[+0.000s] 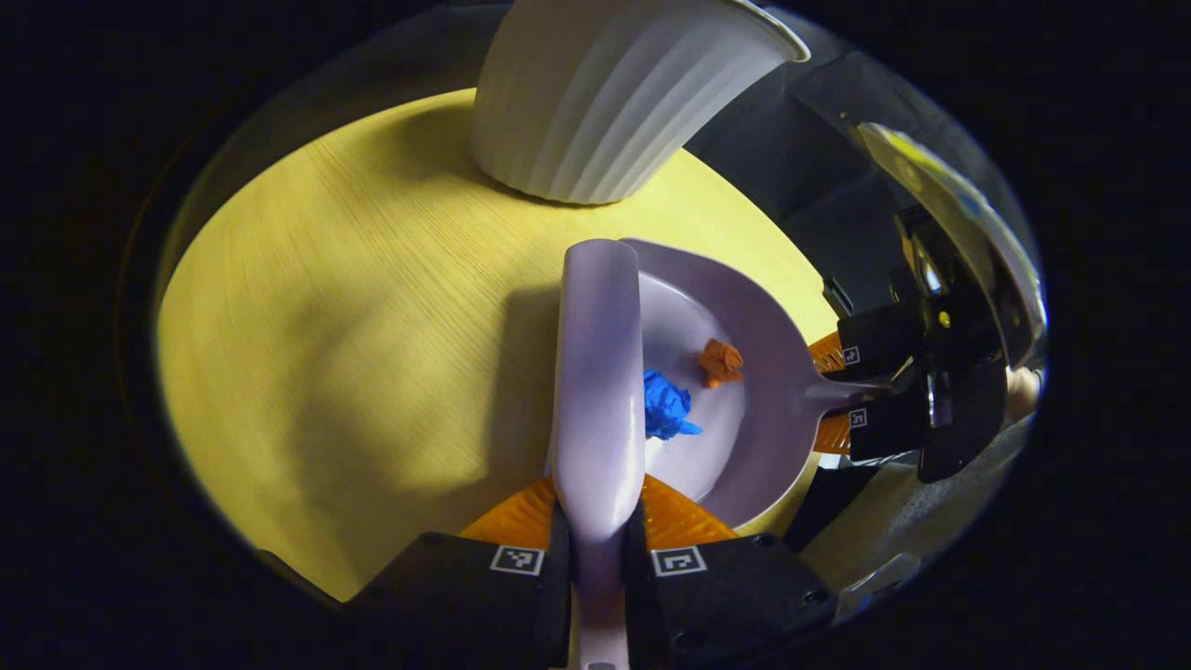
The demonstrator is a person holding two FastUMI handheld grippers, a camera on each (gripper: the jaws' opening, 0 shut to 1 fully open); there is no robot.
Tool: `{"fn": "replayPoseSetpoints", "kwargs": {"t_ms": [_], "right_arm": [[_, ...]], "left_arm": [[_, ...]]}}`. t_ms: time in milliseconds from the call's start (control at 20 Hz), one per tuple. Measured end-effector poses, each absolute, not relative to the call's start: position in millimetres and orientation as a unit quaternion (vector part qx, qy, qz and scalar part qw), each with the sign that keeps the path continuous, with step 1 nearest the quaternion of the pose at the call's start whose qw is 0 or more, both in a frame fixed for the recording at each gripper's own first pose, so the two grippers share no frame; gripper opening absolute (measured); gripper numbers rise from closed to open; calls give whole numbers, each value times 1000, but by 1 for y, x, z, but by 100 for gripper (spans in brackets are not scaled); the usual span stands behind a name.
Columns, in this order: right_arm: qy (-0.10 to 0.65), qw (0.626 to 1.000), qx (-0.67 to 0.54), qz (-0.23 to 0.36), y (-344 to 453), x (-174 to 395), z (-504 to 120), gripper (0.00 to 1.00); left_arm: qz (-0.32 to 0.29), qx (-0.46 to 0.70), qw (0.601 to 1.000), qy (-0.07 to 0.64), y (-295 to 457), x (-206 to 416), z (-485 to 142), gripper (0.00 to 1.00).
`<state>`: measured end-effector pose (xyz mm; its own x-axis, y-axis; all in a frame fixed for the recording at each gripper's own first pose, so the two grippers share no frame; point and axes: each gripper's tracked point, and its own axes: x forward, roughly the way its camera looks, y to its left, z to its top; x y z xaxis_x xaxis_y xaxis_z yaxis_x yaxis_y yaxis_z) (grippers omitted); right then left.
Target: Pick up the small broom and dustpan from the desktop, sweep the trash into the dustpan with the broom, and then empty the trash into the garbage bin.
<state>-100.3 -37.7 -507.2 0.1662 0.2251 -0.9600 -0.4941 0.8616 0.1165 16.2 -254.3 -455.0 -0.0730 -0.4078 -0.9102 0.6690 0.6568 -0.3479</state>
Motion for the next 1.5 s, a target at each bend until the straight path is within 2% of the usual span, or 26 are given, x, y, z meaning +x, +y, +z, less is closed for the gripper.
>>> {"fn": "replayPoseSetpoints", "kwargs": {"t_ms": [50,200,250,300,350,400,500,550,600,650,700,750,800,850,900,1150,1500], "right_arm": [[598,760,-106,231,-39,-100,-505,36],[592,775,-81,204,-44,-106,-491,41],[593,778,-72,193,-49,-110,-483,36],[593,782,-64,183,-56,-114,-472,41],[591,786,-58,172,-63,-116,-460,36],[589,791,-52,158,-70,-117,-445,36],[585,800,-38,128,-86,-118,-412,36],[580,806,-29,113,-94,-115,-394,41],[575,812,-21,99,-100,-112,-376,36],[573,815,-15,86,-110,-109,-360,36],[571,818,-13,74,-122,-110,-342,41],[568,820,-12,65,-130,-105,-324,41],[564,824,-11,54,-137,-102,-306,36],[560,827,-10,48,-143,-93,-288,41],[553,832,-10,42,-146,-80,-276,36],[532,845,-58,11,-170,0,-250,36],[531,833,-154,1,-200,108,-229,36]], "left_arm": [[-391,104,687,603,-252,19,-442,28],[-355,97,734,571,-237,27,-421,28],[-339,100,748,562,-227,27,-413,28],[-320,102,761,554,-219,23,-413,28],[-302,98,772,550,-213,20,-412,28],[-285,88,781,549,-212,13,-414,27],[-256,71,791,551,-201,14,-421,28],[-245,69,793,553,-190,13,-425,28],[-232,72,795,555,-188,10,-430,27],[-221,78,797,556,-185,9,-433,28],[-212,80,799,558,-177,8,-436,28],[-205,79,800,559,-174,6,-440,28],[-199,75,799,562,-173,3,-443,28],[-195,72,799,565,-172,1,-446,28],[-192,69,798,567,-170,-4,-449,28],[-185,91,796,569,-163,-14,-460,28],[-173,84,807,558,-163,-11,-462,28]]}}
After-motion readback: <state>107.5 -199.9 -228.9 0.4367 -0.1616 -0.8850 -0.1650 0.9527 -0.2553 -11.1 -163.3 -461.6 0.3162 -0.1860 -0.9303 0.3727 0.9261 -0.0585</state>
